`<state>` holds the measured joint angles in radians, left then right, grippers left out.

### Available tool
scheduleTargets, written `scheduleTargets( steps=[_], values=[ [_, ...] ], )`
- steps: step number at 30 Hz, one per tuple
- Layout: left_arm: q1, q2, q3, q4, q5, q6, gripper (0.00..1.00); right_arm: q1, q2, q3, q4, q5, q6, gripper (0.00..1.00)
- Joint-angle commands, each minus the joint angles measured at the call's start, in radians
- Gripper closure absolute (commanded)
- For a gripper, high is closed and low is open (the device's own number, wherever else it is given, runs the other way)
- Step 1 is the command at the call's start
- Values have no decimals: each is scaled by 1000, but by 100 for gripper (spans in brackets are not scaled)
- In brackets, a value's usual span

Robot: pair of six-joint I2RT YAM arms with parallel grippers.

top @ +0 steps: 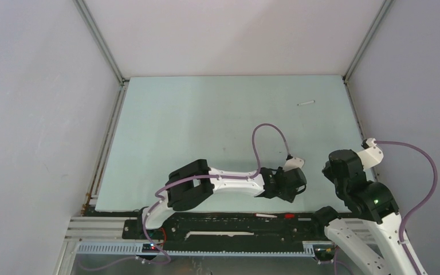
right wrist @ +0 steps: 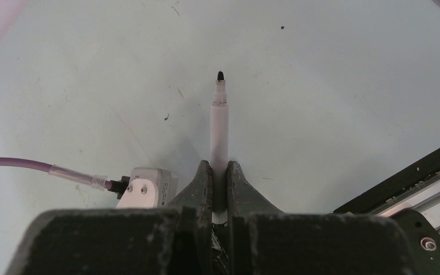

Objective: Insert the pens into the pen caps

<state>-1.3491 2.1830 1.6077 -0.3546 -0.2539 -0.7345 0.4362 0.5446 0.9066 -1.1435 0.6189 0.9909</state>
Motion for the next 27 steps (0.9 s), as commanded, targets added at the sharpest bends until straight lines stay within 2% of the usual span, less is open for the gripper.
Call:
scheduleTargets(
  steps=[1, 11, 21, 27],
  values=[
    [-9, 17, 40, -19, 10, -11, 48, -5, -6, 34, -2, 36, -13, 100],
    [-24, -23, -51, 8, 26, 4, 53, -6, -2, 33, -8, 21, -9, 100],
    [-27, -83, -146, -12, -53, 68, 56, -6, -15, 35, -20, 2, -6, 100],
    [-29, -121, -173, -27, -55, 82, 40, -6, -3, 34, -13, -13, -7, 100]
  ],
)
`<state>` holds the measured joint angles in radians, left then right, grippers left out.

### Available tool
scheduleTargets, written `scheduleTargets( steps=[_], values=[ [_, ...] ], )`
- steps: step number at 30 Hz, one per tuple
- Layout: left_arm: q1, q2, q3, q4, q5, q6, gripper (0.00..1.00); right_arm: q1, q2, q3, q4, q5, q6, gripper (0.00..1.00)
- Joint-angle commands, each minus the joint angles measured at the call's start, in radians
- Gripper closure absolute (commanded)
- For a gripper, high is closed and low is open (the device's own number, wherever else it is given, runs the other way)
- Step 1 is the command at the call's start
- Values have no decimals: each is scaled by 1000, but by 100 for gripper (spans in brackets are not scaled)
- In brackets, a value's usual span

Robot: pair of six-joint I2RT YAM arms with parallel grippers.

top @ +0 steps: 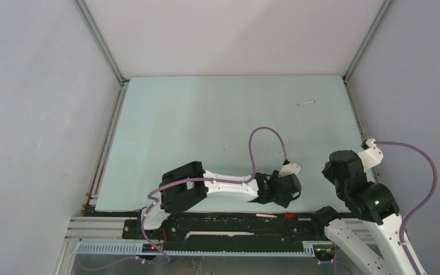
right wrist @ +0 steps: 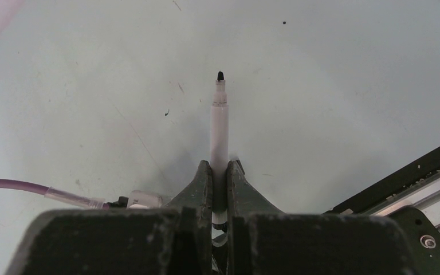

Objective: Insert the pens into the pen caps

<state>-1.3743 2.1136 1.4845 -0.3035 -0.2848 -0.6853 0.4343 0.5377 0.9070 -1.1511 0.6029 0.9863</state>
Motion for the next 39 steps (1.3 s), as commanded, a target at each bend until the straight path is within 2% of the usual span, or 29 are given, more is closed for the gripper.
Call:
scheduleTargets(
  steps=[1, 5, 12, 24, 26, 29, 34, 36, 39],
  values=[
    [-6, -60, -54, -79, -23, 39, 37, -3, 6, 33, -6, 3, -6, 100],
    [-23, -57, -31, -115, -37, 47, 33, -2, 5, 33, -4, 5, -15, 100],
    [-28, -24, 0, -109, -46, 41, 38, -3, 1, 30, -2, 3, -21, 100],
    [-28, -29, -72, 82, 99, 141, 55, 0, -5, 16, 10, -6, -35, 100],
    [-28, -40, -92, 111, 111, 162, 59, -1, -8, 14, 12, -7, -36, 100],
    [-28, -46, -99, 106, 104, 195, 77, -1, -7, 13, 13, -9, -38, 100],
    [-25, -89, -158, 105, 58, 253, 96, -1, -8, 13, 19, -12, -49, 100],
    [-21, -125, -201, 113, 40, 290, 100, -1, -8, 13, 23, -17, -55, 100],
    [-16, -210, -291, 131, 11, 371, 100, 0, -10, 13, 38, -34, -75, 100]
  ],
)
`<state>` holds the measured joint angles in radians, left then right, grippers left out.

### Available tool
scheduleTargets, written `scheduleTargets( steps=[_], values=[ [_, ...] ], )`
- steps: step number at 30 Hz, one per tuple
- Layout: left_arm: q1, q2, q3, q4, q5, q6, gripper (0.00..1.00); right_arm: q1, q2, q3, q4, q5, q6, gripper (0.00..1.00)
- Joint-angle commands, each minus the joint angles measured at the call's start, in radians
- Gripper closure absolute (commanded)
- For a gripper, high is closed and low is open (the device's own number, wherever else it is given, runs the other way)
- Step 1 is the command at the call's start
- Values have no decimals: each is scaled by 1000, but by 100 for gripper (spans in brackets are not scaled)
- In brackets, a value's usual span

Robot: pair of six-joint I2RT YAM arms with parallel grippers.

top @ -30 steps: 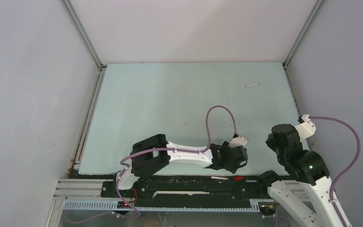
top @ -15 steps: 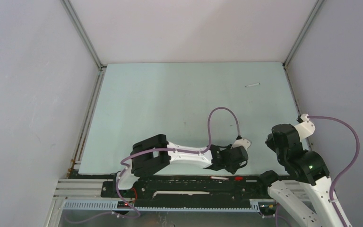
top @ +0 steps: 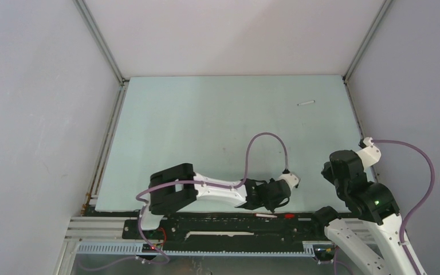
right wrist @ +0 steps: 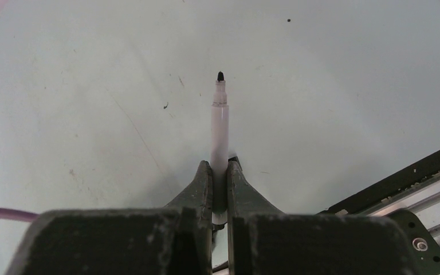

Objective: Insert the pens into the pen caps

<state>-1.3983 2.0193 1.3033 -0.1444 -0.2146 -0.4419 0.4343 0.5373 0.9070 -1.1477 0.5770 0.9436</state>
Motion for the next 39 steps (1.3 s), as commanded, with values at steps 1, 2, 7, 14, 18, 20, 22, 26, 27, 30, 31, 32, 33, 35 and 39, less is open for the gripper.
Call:
scheduleTargets(
  steps=[1, 2, 7, 14, 18, 20, 22, 26, 27, 30, 31, 32, 33, 35, 39],
  values=[
    [7, -148, -141, -18, -65, 160, 100, 0, -8, 13, 42, -17, -42, 100],
    [8, -176, -178, -4, -68, 203, 100, 1, -7, 13, 55, -31, -52, 100],
    [6, -288, -310, 1, -37, 351, 100, 6, -4, -7, 138, -112, -119, 100],
    [8, -438, -484, 35, 38, 528, 100, 24, -1, -73, 278, -251, -227, 100],
    [9, -417, -475, -44, 15, 598, 100, 37, 6, -103, 333, -307, -272, 100],
    [11, -412, -476, -49, 13, 607, 98, 46, 6, -119, 358, -331, -294, 100],
    [14, -416, -483, -43, 23, 607, 94, 55, 7, -133, 379, -353, -316, 100],
    [28, -450, -509, -16, 50, 599, 75, 75, 18, -152, 404, -384, -339, 100],
    [31, -459, -511, -15, 48, 591, 62, 77, 21, -154, 405, -385, -342, 100],
    [33, -485, -507, -32, 12, 580, 48, 86, 30, -154, 408, -384, -343, 100],
    [33, -498, -507, -38, -6, 570, 46, 88, 30, -154, 408, -383, -344, 100],
    [33, -512, -507, -46, -22, 555, 40, 89, 31, -154, 406, -380, -343, 100],
    [33, -530, -510, -49, -35, 532, 34, 90, 31, -155, 403, -373, -337, 100],
    [35, -590, -522, -39, -50, 472, 9, 89, 34, -155, 394, -363, -329, 100],
    [36, -702, -549, -31, -121, 291, 0, 89, 38, -154, 383, -363, -325, 100]
  ],
)
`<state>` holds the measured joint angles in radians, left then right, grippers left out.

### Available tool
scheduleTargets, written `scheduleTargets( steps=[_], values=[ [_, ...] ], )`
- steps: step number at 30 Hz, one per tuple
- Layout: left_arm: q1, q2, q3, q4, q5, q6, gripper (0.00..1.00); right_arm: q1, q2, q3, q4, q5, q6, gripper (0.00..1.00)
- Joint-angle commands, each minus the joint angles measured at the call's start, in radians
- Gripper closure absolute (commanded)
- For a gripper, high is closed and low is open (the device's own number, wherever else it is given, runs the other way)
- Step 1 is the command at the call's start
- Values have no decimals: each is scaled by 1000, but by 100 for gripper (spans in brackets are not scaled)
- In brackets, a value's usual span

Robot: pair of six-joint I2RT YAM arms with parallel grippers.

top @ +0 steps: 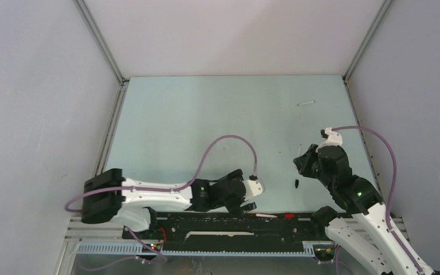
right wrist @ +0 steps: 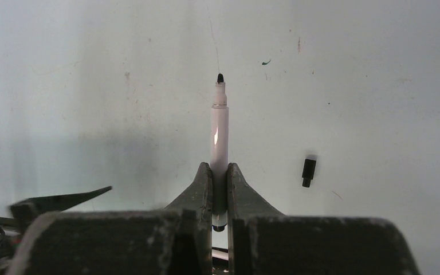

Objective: Insert the pens into the pen caps

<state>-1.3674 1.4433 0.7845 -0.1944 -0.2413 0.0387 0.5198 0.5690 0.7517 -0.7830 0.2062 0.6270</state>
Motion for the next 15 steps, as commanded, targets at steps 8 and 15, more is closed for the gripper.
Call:
scheduleTargets(
  steps=[8, 15],
  values=[
    [37, -216, -259, 309, -288, -836, 0, 4, -8, 1, 2, 54, 51, 100],
    [-73, -121, -51, -36, -332, -1066, 12, 4, -45, 9, -55, 138, 76, 100]
  ],
)
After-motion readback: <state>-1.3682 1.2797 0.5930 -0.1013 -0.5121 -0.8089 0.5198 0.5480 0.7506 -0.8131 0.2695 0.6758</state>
